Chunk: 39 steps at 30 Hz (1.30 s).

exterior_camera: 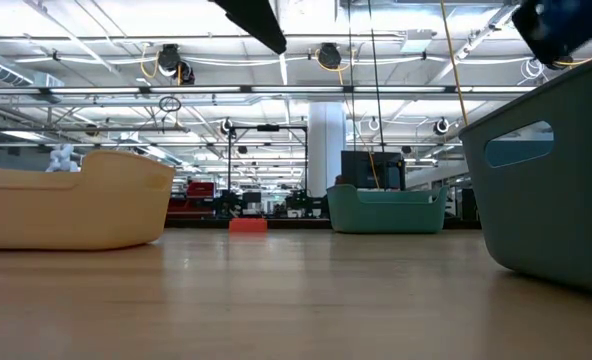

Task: Sort & place blocks by color
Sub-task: Put the blue game piece into the blue bin, then put the orange game piece into the green bin

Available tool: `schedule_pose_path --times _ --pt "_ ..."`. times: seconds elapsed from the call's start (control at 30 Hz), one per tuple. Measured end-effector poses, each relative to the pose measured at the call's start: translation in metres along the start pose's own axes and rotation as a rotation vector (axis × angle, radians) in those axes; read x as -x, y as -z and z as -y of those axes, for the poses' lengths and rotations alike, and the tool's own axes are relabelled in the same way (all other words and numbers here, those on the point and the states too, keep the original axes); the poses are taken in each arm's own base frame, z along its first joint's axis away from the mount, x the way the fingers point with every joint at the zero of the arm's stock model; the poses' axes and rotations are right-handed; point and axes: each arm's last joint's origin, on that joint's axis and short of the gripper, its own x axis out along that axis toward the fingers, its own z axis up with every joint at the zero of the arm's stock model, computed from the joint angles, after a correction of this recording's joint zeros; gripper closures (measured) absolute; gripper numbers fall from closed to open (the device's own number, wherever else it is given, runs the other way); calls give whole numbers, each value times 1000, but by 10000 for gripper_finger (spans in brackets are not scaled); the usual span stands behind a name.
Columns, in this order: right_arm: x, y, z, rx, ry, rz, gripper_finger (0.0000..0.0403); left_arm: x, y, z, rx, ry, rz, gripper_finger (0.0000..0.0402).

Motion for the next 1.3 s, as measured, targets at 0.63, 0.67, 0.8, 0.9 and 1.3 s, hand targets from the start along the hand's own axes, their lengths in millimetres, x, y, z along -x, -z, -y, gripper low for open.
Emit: schedule_pose_path --times 0.63,0.67,0.8,0.9,1.3 --pt "1 13 5 -229 33 -142 79 -1 6 -4 -22 -7 -58 232" --pt "1 13 5 -227 34 -139 75 -2 7 -4 -25 -7 -66 235" --pt "-2 7 11 -180 62 -88 73 -5 8 -11 -19 -19 -82 242" --pt "-6 -3 17 -112 89 -11 78 -10 9 -24 -10 -39 -98 241" --pt "-16 -55 65 82 245 333 85 -47 46 -150 232 7 -254 235"
